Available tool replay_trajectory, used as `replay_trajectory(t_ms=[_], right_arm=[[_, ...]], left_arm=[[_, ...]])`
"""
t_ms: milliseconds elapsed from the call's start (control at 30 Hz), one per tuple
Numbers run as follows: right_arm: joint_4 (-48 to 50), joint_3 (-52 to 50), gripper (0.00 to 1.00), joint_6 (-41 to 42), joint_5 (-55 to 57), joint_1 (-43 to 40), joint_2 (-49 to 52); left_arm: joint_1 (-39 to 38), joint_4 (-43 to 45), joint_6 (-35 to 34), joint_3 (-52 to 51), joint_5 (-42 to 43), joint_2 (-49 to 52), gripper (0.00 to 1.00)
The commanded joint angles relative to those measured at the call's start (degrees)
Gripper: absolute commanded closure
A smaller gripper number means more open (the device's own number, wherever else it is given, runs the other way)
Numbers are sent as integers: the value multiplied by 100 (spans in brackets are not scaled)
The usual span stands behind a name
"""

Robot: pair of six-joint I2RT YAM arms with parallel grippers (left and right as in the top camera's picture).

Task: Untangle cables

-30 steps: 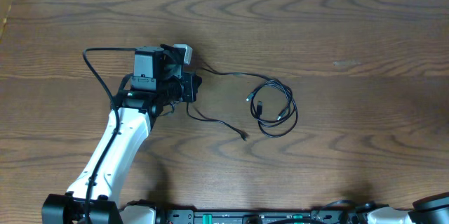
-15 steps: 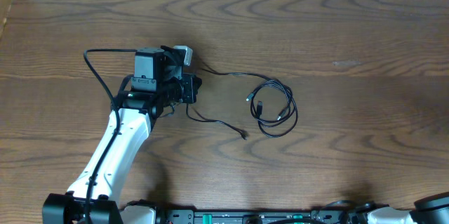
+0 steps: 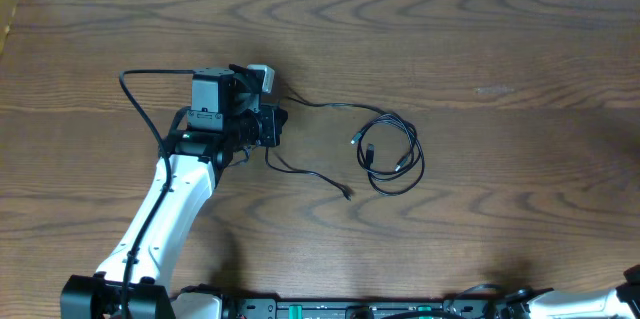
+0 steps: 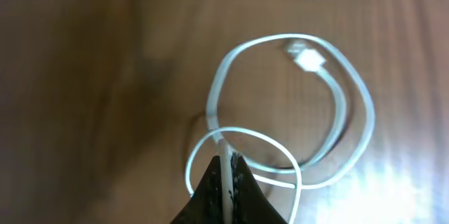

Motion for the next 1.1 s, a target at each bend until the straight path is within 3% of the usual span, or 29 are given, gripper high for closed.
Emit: replay_trajectory(t_ms=[0, 367, 500, 667, 1000, 1067], right_arm=[[50, -9, 99, -151, 216, 365, 4], [-210, -4, 98, -149, 636, 612, 4], [-337, 28, 55, -101, 636, 629, 4], [-369, 72, 28, -103, 393, 632, -55], [-367, 76, 16, -37, -476, 903, -1117], [-376, 76, 1, -4, -918, 1060, -1379]], left_arm=[[2, 17, -44, -42, 92, -92, 92], [2, -63, -74, -42, 94, -92, 92], [2, -72, -74, -44, 94, -92, 92], [2, -129, -72, -46, 92, -92, 92], [2, -153, -72, -46, 92, -92, 92], [2, -149, -72, -46, 94, -92, 92]])
